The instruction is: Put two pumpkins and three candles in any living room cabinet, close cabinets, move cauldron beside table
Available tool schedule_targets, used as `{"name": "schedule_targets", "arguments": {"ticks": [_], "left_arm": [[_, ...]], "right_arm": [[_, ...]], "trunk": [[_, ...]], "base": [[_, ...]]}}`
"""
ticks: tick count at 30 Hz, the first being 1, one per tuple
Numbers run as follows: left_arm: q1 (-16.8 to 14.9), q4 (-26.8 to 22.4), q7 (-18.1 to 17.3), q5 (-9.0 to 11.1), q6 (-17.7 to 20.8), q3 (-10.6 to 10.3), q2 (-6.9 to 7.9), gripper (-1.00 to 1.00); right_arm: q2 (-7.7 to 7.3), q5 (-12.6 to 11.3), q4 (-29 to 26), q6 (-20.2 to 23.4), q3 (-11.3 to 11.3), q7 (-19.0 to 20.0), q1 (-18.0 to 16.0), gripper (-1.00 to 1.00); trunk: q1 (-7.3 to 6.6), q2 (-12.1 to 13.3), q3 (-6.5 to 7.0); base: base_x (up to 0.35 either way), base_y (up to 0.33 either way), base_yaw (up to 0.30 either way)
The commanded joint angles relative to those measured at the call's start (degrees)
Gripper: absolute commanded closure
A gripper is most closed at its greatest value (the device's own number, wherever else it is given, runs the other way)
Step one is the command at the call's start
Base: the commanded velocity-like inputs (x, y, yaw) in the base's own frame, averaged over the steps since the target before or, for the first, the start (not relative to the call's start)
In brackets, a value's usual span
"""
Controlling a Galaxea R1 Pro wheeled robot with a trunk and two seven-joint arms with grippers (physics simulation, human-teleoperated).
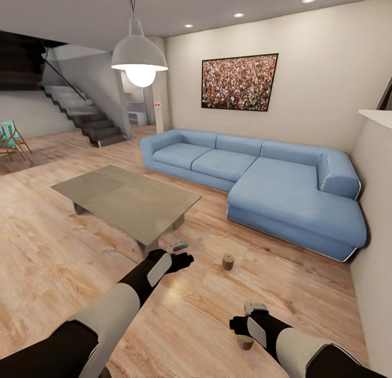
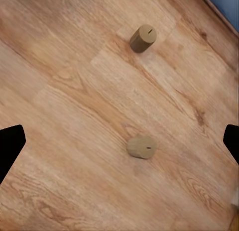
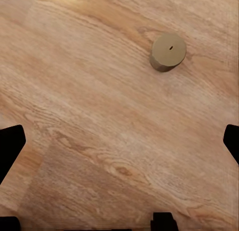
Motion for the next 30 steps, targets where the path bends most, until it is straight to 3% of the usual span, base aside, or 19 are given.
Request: {"name": "schedule_targets", "arguments": {"ticks": [1,4,7,9,12,15,21,30], "left_arm": [[0.0,-0.2,0.4,0.4,0.2,-0.2,0.0,-1.0],[0.0,-0.4,0.4,0.4,0.2,-0.2,0.0,-1.0],[0.0,-0.4,0.3,0.4,0.2,-0.3,0.0,-1.0],[0.0,-0.7,0.1,0.4,0.3,-0.3,0.0,-1.0],[0.0,-3.6,-0.5,0.4,0.8,-0.3,0.0,-1.0],[0.0,-5.4,-0.4,0.4,3.0,-0.3,0.0,-1.0],[0.0,-6.1,-0.2,0.4,4.7,-0.3,0.0,-1.0],[0.0,-5.6,-0.3,0.4,4.7,-0.2,0.0,-1.0]], "right_arm": [[-0.15,-0.6,-0.2,1.7,0.5,-0.3,0.0,-1.0],[-0.31,-0.6,-0.2,4.7,0.5,-0.3,-0.2,-1.0],[-2.13,-1.0,-0.2,5.9,0.3,-0.3,-1.9,-1.0],[-3.1,-2.7,-0.2,6.4,0.2,-0.3,-2.9,-1.0],[-3.5,-4.9,-0.2,8.2,0.1,-0.3,-3.5,-1.0],[-3.99,-5.5,-0.2,9.6,0.1,-0.4,-4.3,-1.0],[-6.78,-6.0,-0.1,10.3,0.0,-0.3,-6.1,-1.0],[-6.97,-5.9,0.0,10.0,0.0,-0.3,-6.1,-1.0]], "trunk": [[0.0,0.0,-0.15],[0.0,0.0,-0.42],[0.0,0.0,-0.69],[0.0,0.0,-0.87],[0.0,0.0,-1.14],[0.0,0.0,-1.41],[0.0,0.0,-1.96],[0.0,0.0,-2.74]], "base": [[0.0,0.0,0.095],[0.0,0.0,0.088],[0.0,0.0,0.029],[0.0,0.0,0.01],[0.0,0.0,0.003],[0.0,0.0,0.0],[0.0,0.0,-0.055],[0.0,0.0,-0.16]]}}
